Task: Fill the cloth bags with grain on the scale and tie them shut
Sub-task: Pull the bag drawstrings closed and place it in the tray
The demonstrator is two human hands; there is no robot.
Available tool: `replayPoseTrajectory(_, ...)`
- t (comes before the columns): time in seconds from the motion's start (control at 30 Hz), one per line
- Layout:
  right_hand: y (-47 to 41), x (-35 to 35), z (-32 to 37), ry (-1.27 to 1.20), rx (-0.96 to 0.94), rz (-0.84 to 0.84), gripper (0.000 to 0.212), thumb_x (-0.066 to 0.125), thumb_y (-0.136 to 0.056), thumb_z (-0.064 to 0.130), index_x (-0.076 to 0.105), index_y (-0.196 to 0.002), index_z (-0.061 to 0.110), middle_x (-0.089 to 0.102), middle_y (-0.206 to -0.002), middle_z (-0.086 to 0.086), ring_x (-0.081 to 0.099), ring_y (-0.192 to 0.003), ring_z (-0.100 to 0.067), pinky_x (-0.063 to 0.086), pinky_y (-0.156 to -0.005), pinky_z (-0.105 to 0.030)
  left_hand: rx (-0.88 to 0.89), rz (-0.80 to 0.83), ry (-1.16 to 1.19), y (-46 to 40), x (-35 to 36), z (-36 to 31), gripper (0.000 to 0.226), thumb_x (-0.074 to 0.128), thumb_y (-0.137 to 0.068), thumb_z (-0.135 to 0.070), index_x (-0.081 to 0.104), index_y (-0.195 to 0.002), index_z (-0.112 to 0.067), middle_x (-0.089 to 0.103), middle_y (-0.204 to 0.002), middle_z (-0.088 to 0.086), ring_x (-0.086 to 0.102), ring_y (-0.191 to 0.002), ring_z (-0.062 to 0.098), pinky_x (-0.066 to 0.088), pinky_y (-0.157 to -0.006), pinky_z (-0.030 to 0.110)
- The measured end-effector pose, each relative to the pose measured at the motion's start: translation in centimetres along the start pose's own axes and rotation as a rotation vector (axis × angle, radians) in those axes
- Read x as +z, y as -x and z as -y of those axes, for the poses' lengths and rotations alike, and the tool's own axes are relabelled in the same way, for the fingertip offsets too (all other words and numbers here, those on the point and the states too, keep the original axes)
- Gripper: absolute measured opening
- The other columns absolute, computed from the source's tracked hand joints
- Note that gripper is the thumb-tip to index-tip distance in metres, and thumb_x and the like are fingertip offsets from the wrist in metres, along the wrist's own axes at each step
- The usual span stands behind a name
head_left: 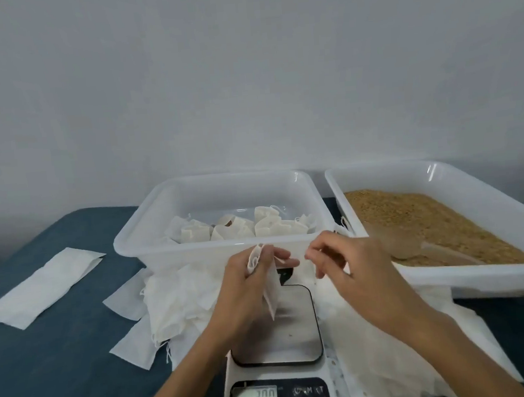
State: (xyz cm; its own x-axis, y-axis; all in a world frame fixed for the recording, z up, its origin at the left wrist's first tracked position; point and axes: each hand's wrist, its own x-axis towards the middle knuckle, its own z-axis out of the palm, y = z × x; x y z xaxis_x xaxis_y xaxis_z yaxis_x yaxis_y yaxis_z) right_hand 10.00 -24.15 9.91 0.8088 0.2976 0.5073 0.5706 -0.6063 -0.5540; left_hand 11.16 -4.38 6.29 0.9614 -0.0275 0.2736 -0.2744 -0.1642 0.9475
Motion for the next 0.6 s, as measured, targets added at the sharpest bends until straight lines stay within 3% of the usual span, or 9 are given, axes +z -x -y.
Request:
replayPoseTrajectory(0.07, 0.5, 1.8, 0.0, -0.068, 0.016, 0.009, 0.016, 0.057, -0.1, 0.037, 0.062, -0.085, 0.036, 0.066, -0.072, 0.015, 0.065, -0.068, -0.01, 0.048, -0.062, -0.019, 0.021, 0.025, -0.005, -1.0, -1.3, -1.1, 0.037, 0.046, -0.109, -0.032, 0.078, -0.104, -0.013, 0.08, -0.103, -0.005, 0.073, -0.099, 0.011, 0.06, -0.076, 0.028)
replayPoseTrajectory(0.2, 1.0, 2.9, -1.1, -0.155, 0.027, 0.022, 0.019, 0.057, -0.101, 0.037, 0.063, -0.083, 0.034, 0.067, -0.071, 0.014, 0.064, -0.066, -0.013, 0.049, -0.063, -0.022, 0.044, -0.074, -0.133, -5.8, -4.4, -2.7, 0.037, 0.051, -0.107, -0.039, 0.081, -0.1, -0.018, 0.07, -0.088, -0.007, 0.069, -0.075, 0.019, 0.06, -0.055, 0.039)
replayPoseTrajectory(0.33, 1.4, 3.3, -1.7, -0.216, 0.03, 0.032, 0.018, 0.058, -0.1, 0.04, 0.063, -0.084, 0.035, 0.068, -0.072, 0.013, 0.062, -0.063, -0.014, 0.046, -0.06, -0.017, -0.012, -0.285, -0.324, -14.1, -7.7, -2.4, 0.038, 0.052, -0.109, -0.036, 0.08, -0.094, -0.014, 0.075, -0.093, 0.012, 0.073, -0.069, 0.023, 0.062, -0.078, 0.046)
replayPoseTrajectory(0.4, 1.4, 3.4, -1.9, -0.228, 0.041, 0.039, 0.017, 0.058, -0.1, 0.04, 0.063, -0.083, 0.036, 0.068, -0.071, 0.012, 0.061, -0.061, -0.013, 0.045, -0.059, -0.018, -0.078, -0.332, -0.387, -17.6, -9.3, -1.5, 0.035, 0.055, -0.106, -0.031, 0.079, -0.093, -0.01, 0.076, -0.096, 0.023, 0.071, -0.073, 0.024, 0.057, -0.088, 0.042)
replayPoseTrajectory(0.53, 1.3, 3.6, -2.2, -0.222, 0.044, 0.073, 0.017, 0.056, -0.1, 0.042, 0.061, -0.085, 0.038, 0.068, -0.071, 0.014, 0.06, -0.061, -0.014, 0.048, -0.061, -0.024, -0.119, -0.298, -0.671, -21.1, -11.2, 1.6, 0.033, 0.064, -0.097, -0.009, 0.065, -0.064, -0.007, 0.059, -0.068, 0.025, 0.053, -0.067, 0.036, 0.043, -0.07, 0.035)
replayPoseTrajectory(0.6, 1.2, 3.6, -2.5, -0.224, 0.048, 0.072, 0.017, 0.056, -0.1, 0.043, 0.061, -0.084, 0.039, 0.068, -0.071, 0.015, 0.062, -0.063, -0.013, 0.048, -0.062, -0.021, -0.162, -0.227, -0.84, -21.4, -11.5, 3.5, 0.021, 0.064, -0.094, 0.001, 0.076, -0.077, -0.001, 0.07, -0.082, 0.026, 0.064, -0.083, 0.039, 0.047, -0.079, 0.036)
